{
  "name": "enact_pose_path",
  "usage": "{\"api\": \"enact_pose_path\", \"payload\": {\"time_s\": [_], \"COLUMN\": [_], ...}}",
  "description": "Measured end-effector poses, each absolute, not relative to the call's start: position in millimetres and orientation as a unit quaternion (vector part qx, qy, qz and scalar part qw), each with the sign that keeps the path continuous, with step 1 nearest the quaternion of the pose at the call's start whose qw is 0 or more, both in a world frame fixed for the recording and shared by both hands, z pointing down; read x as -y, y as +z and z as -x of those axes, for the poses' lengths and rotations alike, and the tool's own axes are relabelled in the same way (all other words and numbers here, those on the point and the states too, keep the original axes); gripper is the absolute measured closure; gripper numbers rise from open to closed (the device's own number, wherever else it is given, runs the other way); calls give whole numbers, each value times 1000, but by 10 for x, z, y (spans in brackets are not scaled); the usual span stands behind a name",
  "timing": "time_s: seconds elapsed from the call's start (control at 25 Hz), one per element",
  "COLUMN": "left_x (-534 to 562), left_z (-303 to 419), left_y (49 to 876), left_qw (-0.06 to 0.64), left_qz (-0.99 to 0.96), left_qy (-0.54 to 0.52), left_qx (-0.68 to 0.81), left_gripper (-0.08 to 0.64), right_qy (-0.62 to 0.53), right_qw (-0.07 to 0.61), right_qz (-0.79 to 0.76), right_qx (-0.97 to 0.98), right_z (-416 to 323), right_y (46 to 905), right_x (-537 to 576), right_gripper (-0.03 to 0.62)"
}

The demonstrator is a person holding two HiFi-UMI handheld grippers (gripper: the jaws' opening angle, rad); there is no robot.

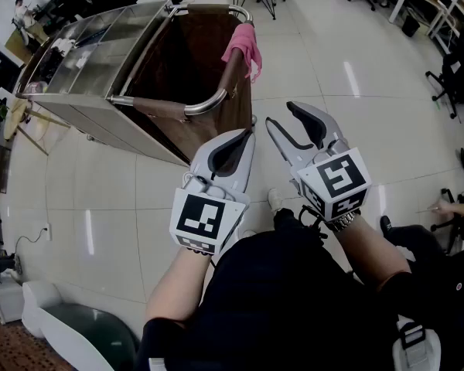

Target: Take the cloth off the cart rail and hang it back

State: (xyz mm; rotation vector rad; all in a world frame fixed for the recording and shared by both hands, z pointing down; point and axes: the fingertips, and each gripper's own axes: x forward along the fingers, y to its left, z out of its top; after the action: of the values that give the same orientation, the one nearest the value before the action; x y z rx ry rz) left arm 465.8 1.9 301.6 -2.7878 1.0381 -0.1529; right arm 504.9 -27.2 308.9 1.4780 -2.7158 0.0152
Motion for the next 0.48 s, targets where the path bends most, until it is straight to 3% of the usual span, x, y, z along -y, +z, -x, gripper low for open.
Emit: {"api": "enact_pose_path", "payload": {"time_s": [0.28,0.4,0.48], "left_x": [410,702,867], "left_z": [-4920,-5044,-5087], "left_y": [3245,3293,3405], "left_qw": [50,77,47], "left_qz": [924,919,913], "left_qy": [-85,-77,-97], "left_qx": [-370,-378,-392], "left_gripper": [557,557,557], "right_qy": [30,45,55], "right_qw": [32,34,38], "right_qz": [-470,-464,-459], "right_qx": [882,884,886], "right_z": [-5278,-5382,-5436], "right_y": [3381,3577,3736], "right_x": [826,1147,1373], "right_gripper": [397,394,391]}}
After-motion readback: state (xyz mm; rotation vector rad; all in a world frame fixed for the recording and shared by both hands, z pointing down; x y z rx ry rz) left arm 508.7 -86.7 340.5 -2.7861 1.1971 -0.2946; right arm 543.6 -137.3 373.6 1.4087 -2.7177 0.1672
